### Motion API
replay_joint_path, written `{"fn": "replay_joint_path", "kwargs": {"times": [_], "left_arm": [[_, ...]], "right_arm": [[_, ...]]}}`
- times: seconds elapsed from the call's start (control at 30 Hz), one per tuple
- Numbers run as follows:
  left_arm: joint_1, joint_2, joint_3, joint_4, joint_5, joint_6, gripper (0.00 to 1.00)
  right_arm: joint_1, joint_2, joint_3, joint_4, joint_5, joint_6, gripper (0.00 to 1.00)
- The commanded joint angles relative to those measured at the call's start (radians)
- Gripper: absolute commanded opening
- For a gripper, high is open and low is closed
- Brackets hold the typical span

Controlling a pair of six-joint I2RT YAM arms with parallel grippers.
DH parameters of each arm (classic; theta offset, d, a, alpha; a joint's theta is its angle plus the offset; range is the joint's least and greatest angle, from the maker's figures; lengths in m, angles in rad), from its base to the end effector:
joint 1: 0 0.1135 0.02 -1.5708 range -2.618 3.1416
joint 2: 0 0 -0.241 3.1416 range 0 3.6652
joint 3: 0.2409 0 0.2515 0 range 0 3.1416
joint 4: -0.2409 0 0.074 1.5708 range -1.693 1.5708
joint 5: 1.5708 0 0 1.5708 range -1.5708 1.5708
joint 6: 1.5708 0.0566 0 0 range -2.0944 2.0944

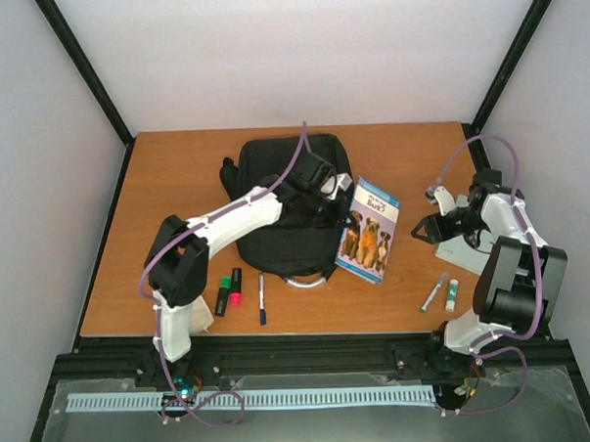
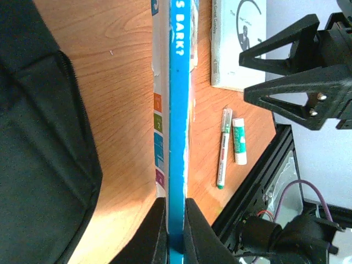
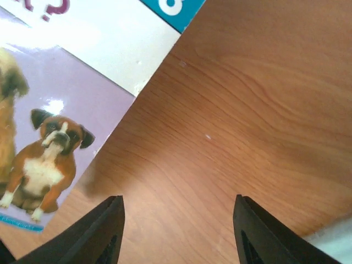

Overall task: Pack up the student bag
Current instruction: Pick up the book from the center of the board.

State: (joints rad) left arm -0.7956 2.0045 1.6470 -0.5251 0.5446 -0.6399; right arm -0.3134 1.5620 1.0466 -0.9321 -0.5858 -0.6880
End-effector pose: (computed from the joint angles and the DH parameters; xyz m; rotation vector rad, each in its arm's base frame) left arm 0.2932 -0.3411 0.2084 0.4820 2.6854 -1.2109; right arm 0.2711 -0.0550 0.1661 -0.5492 2.6293 0.6309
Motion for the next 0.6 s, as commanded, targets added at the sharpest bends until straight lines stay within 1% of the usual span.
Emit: {"fn": "replay_joint_path", "kwargs": {"times": [0.0, 0.07, 0.1, 0.17, 0.2, 0.3, 0.47, 0.57], "left_arm": [[0.044, -0.151, -0.057, 0.009, 0.013, 0.071, 0.01], [0.076, -0.205, -0.087, 0.032, 0.038, 0.059, 0.01], [0.093, -0.231, -0.099, 0.071, 0.06, 0.052, 0.01], [0.124, -0.275, -0.111, 0.109, 0.106, 0.041, 0.01], [0.135, -0.294, -0.112, 0.119, 0.126, 0.041, 0.01], [0.16, -0.338, -0.102, 0.134, 0.179, 0.057, 0.01], [0.176, -0.392, -0.102, 0.168, 0.222, 0.064, 0.01], [0.177, -0.405, -0.115, 0.204, 0.26, 0.052, 0.01]], "right_arm": [[0.005, -0.068, 0.059, -0.055, -0.264, -0.001, 0.62], [0.005, -0.077, 0.093, -0.077, -0.365, 0.005, 0.71], [0.005, -0.075, 0.112, -0.086, -0.409, 0.008, 0.77], [0.004, -0.065, 0.147, -0.093, -0.496, 0.025, 0.82], [0.005, -0.058, 0.164, -0.096, -0.535, 0.033, 0.87], [0.005, -0.028, 0.214, -0.125, -0.667, 0.046, 0.99], [0.025, 0.032, 0.311, -0.206, -0.844, 0.024, 1.0], [0.06, 0.066, 0.371, -0.308, -0.898, -0.059, 1.0]]}}
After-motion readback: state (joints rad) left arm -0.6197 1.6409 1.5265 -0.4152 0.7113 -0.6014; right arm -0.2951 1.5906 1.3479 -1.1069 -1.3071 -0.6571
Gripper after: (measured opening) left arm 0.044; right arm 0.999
